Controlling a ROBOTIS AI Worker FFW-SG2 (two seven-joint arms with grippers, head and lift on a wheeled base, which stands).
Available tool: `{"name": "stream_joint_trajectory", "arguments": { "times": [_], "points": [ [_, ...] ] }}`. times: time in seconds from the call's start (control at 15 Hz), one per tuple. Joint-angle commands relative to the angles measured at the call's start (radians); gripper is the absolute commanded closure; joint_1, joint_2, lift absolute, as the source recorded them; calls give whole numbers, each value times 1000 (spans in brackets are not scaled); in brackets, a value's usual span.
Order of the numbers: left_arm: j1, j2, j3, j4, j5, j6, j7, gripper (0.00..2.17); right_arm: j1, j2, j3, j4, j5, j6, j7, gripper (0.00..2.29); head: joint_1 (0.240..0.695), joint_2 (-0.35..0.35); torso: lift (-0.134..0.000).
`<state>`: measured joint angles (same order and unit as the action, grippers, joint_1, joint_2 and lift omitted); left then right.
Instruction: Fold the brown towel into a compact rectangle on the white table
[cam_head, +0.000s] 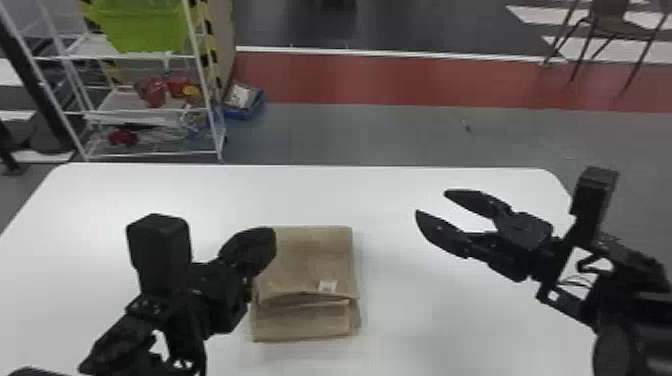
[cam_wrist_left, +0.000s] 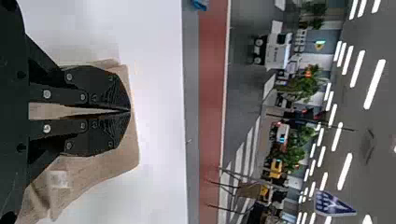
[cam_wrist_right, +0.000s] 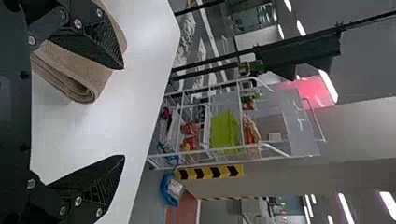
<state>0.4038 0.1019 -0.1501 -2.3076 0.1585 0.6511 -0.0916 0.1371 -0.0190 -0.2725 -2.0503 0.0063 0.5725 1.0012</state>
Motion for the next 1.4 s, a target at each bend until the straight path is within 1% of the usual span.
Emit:
{"name": "stream_joint_trajectory", "arguments": {
  "times": [0.0, 0.13, 0.27, 0.33, 0.4, 0.53, 0.6, 0.67, 0.73, 0.93, 1.0, 1.33],
  "points": [
    [10, 4, -9, 71, -10, -284, 38, 76, 105, 20, -68, -70, -74, -113, -33, 66, 695, -90, -122],
    [26, 6, -32, 108, -27, -458, 75, 76, 176, 20, -91, -99, -89, -257, -76, 66, 695, -109, -122],
    [36, 6, -69, 126, -76, -538, 171, 76, 248, 20, -96, -143, -89, -334, -161, 66, 695, -122, -122],
    [41, 7, -78, 137, -80, -590, 205, 70, 285, 20, -93, -162, -89, -371, -205, 66, 695, -128, -122],
    [46, 9, -88, 149, -86, -615, 234, 60, 311, 20, -93, -180, -100, -368, -236, 66, 695, -134, -122],
    [49, 9, -101, 180, -120, -621, 309, 53, 334, 20, -99, -182, -111, -383, -266, 66, 695, -147, -122],
    [49, 7, -100, 197, -122, -624, 331, 49, 348, 20, -103, -185, -111, -383, -279, 66, 695, -146, -122],
    [49, 9, -101, 209, -140, -618, 365, 49, 360, 20, -103, -186, -109, -386, -299, 66, 695, -147, -122],
    [50, 9, -97, 220, -162, -609, 382, 49, 365, 20, -106, -186, -111, -383, -320, 66, 695, -148, -122],
    [69, 12, -68, 211, -160, -612, 382, 49, 369, 20, -123, -186, -115, -361, -334, 66, 695, -148, -122],
    [72, 12, -62, 211, -160, -612, 382, 53, 372, 20, -122, -188, -108, -365, -351, 66, 695, -146, -122],
    [102, 16, -34, 197, -165, -633, 365, 53, 384, 20, -149, -175, -132, -386, -354, 66, 695, -140, -122]
  ]
}}
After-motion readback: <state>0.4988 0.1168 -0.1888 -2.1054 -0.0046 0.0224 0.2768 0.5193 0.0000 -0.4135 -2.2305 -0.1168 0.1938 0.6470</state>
